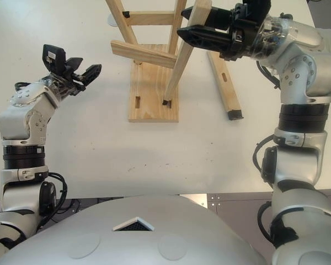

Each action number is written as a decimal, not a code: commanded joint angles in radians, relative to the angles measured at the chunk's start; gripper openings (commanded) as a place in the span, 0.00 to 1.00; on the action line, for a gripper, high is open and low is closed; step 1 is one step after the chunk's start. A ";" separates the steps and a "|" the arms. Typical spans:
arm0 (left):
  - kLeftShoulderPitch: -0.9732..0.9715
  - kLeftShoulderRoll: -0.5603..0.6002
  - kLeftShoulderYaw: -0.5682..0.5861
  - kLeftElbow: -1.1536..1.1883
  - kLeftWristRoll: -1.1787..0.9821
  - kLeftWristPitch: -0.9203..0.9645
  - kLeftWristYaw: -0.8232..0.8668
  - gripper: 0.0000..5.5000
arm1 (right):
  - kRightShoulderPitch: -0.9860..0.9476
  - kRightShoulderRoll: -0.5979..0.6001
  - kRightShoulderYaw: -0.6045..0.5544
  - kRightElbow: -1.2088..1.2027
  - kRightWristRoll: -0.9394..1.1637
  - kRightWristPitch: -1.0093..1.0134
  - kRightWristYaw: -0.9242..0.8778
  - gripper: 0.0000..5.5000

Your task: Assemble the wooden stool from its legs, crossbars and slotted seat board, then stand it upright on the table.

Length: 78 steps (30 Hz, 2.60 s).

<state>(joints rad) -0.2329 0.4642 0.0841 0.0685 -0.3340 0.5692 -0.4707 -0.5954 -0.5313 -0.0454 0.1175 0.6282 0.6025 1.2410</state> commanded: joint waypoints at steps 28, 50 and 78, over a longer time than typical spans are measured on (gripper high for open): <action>0.016 -0.023 0.013 -0.027 0.003 0.010 0.009 0.61 | 0.123 -0.194 0.182 -0.029 -0.185 -0.234 0.165 0.37; 0.069 -0.142 0.003 -0.053 0.018 -0.019 0.094 0.61 | -0.006 -0.247 0.439 0.094 -0.337 -0.224 0.261 0.37; 0.030 -0.268 -0.082 0.082 0.124 -0.073 0.183 0.61 | -0.072 -0.162 0.591 0.181 -0.335 -0.021 0.179 0.37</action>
<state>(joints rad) -0.1695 0.2070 0.0057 0.1385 -0.2151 0.4974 -0.2839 -0.8470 -0.7193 0.3561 0.2491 0.4617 0.5311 1.4390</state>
